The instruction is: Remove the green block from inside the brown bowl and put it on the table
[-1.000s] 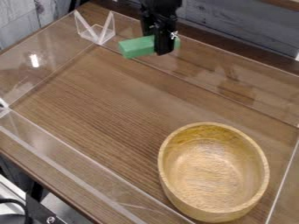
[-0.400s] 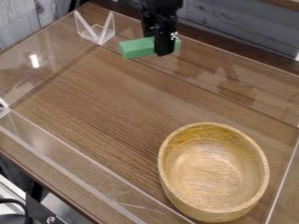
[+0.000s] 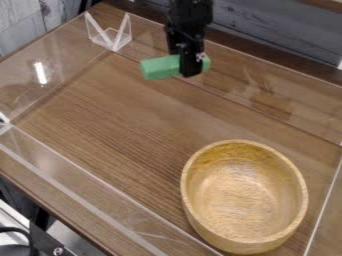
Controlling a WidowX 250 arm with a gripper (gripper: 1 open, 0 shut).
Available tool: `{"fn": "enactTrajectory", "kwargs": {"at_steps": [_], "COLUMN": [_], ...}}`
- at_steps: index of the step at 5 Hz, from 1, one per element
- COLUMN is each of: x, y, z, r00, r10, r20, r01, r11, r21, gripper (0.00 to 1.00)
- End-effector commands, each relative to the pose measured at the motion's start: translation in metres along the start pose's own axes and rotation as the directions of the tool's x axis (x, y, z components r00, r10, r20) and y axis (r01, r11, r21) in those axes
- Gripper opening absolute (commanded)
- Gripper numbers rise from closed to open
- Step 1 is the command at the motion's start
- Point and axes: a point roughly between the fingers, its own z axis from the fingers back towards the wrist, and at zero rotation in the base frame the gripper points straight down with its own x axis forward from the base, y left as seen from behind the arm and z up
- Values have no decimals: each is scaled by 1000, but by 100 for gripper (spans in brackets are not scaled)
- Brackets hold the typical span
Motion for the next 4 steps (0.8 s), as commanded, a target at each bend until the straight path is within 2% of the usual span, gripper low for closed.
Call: {"fn": "enactTrajectory", "kwargs": {"at_steps": [1, 2, 4], "x": [9, 8, 7], "y": [-8, -13, -8], "z": [10, 3, 2], "r00": [997, 994, 993], "r10": [-62, -93, -103], "r20": [51, 49, 54], "r01": [60, 90, 99], "r11": [997, 994, 993], "r21": [53, 59, 71], "gripper": [0, 0, 0]}}
